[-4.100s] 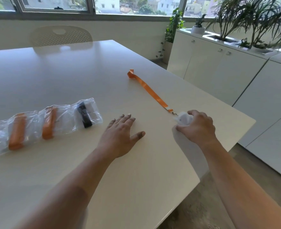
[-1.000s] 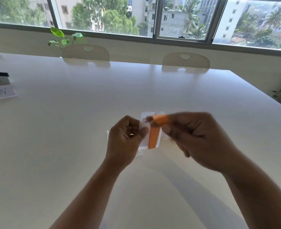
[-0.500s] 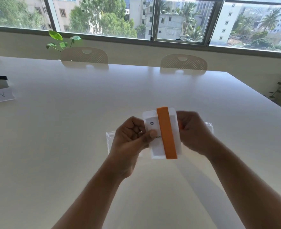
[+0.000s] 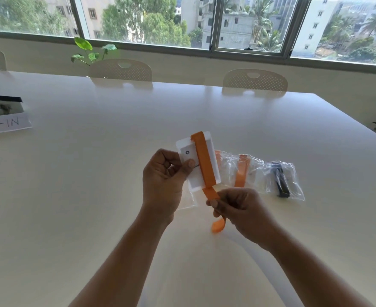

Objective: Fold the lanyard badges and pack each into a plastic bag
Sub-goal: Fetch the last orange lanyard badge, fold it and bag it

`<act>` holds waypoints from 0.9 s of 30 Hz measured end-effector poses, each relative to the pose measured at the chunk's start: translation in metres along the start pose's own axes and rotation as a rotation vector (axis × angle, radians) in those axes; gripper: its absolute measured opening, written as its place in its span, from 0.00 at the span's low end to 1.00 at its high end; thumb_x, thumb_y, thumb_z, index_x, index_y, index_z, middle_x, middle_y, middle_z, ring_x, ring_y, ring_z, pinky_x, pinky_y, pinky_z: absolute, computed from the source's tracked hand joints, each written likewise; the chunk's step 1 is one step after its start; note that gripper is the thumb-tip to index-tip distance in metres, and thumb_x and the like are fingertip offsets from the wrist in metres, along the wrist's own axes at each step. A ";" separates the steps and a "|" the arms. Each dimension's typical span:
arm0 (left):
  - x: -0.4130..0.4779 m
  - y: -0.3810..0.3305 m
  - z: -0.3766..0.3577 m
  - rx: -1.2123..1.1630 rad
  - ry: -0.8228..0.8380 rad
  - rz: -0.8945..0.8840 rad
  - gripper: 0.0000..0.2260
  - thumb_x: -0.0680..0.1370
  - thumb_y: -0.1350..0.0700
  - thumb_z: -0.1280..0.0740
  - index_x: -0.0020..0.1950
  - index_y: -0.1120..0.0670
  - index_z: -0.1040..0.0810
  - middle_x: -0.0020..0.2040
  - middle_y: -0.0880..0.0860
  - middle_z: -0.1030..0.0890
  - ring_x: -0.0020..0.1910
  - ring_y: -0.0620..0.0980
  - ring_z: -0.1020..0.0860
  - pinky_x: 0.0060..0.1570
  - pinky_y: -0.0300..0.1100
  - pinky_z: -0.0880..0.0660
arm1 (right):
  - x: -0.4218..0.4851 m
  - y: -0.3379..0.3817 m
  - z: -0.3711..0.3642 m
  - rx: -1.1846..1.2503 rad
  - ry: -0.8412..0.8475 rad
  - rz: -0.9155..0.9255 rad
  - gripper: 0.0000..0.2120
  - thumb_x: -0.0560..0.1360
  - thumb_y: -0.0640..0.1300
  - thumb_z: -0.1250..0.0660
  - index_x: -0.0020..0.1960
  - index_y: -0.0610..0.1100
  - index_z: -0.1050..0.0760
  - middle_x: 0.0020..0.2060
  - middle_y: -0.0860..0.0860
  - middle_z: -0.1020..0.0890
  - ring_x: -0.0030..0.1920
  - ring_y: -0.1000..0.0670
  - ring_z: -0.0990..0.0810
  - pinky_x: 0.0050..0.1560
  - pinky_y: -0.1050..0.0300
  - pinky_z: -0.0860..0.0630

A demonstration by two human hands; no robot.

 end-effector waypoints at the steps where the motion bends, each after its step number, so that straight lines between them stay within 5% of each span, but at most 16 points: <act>1: 0.000 -0.002 0.001 0.108 -0.008 -0.060 0.13 0.73 0.62 0.25 0.38 0.43 0.21 0.40 0.47 0.15 0.41 0.50 0.16 0.43 0.44 0.18 | -0.001 0.002 0.001 -0.047 -0.002 -0.015 0.07 0.76 0.40 0.30 0.42 0.46 0.16 0.30 0.52 0.17 0.32 0.57 0.21 0.35 0.65 0.25; 6: -0.003 -0.015 0.002 0.408 -0.050 -0.287 0.11 0.74 0.58 0.24 0.39 0.45 0.23 0.39 0.42 0.17 0.38 0.44 0.17 0.38 0.34 0.20 | -0.003 0.013 0.003 -0.125 0.011 -0.022 0.10 0.78 0.44 0.35 0.42 0.51 0.17 0.32 0.54 0.18 0.37 0.44 0.21 0.41 0.49 0.26; 9: -0.005 -0.011 0.000 0.470 -0.047 -0.305 0.08 0.74 0.60 0.25 0.40 0.52 0.22 0.37 0.44 0.17 0.38 0.43 0.17 0.39 0.36 0.20 | -0.005 0.029 0.000 -0.239 0.015 0.046 0.07 0.74 0.54 0.34 0.44 0.58 0.18 0.38 0.55 0.20 0.39 0.54 0.24 0.41 0.60 0.30; 13: -0.005 -0.001 -0.008 0.456 0.030 -0.195 0.10 0.73 0.63 0.25 0.39 0.52 0.23 0.35 0.46 0.18 0.36 0.42 0.18 0.37 0.36 0.21 | -0.003 0.053 0.021 -0.328 -0.172 0.187 0.03 0.74 0.53 0.29 0.45 0.59 0.16 0.56 0.65 0.25 0.58 0.54 0.25 0.55 0.57 0.29; 16: -0.005 0.010 -0.018 0.284 0.130 -0.027 0.13 0.72 0.67 0.25 0.38 0.53 0.26 0.36 0.58 0.20 0.35 0.46 0.22 0.38 0.39 0.22 | 0.004 0.055 0.040 -0.160 -0.277 0.151 0.07 0.73 0.46 0.27 0.41 0.58 0.15 0.65 0.66 0.27 0.67 0.56 0.29 0.64 0.52 0.31; 18: -0.010 0.017 -0.030 0.134 0.219 0.077 0.13 0.72 0.68 0.26 0.38 0.55 0.27 0.35 0.57 0.21 0.36 0.49 0.20 0.40 0.45 0.19 | 0.009 0.047 0.041 0.117 -0.280 0.082 0.04 0.71 0.48 0.28 0.40 0.55 0.14 0.66 0.63 0.25 0.66 0.59 0.27 0.65 0.51 0.29; 21: -0.017 0.023 -0.037 0.071 0.267 0.142 0.10 0.72 0.66 0.26 0.40 0.56 0.26 0.34 0.49 0.20 0.37 0.48 0.19 0.41 0.44 0.17 | 0.011 0.028 0.031 0.426 -0.254 0.004 0.08 0.68 0.50 0.30 0.41 0.48 0.14 0.55 0.50 0.16 0.56 0.48 0.19 0.55 0.41 0.20; 23: -0.019 0.026 -0.037 0.050 0.263 0.168 0.09 0.71 0.62 0.25 0.41 0.55 0.25 0.35 0.51 0.21 0.38 0.50 0.19 0.43 0.48 0.17 | 0.009 0.020 0.028 0.498 -0.258 -0.020 0.11 0.67 0.52 0.29 0.43 0.46 0.14 0.46 0.45 0.14 0.48 0.45 0.16 0.46 0.42 0.17; 27: -0.025 0.034 -0.041 0.053 0.284 0.211 0.10 0.66 0.55 0.24 0.41 0.54 0.23 0.36 0.53 0.20 0.39 0.51 0.19 0.44 0.51 0.17 | 0.005 0.007 0.028 0.493 -0.271 -0.004 0.13 0.65 0.52 0.27 0.47 0.48 0.14 0.47 0.48 0.13 0.45 0.50 0.15 0.40 0.50 0.18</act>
Point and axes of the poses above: each hand's wrist, its own x-axis towards the middle knuckle, its own z-axis out of the back of the hand, y = z × x, the point moved 9 cm from there along x, towards the middle knuckle
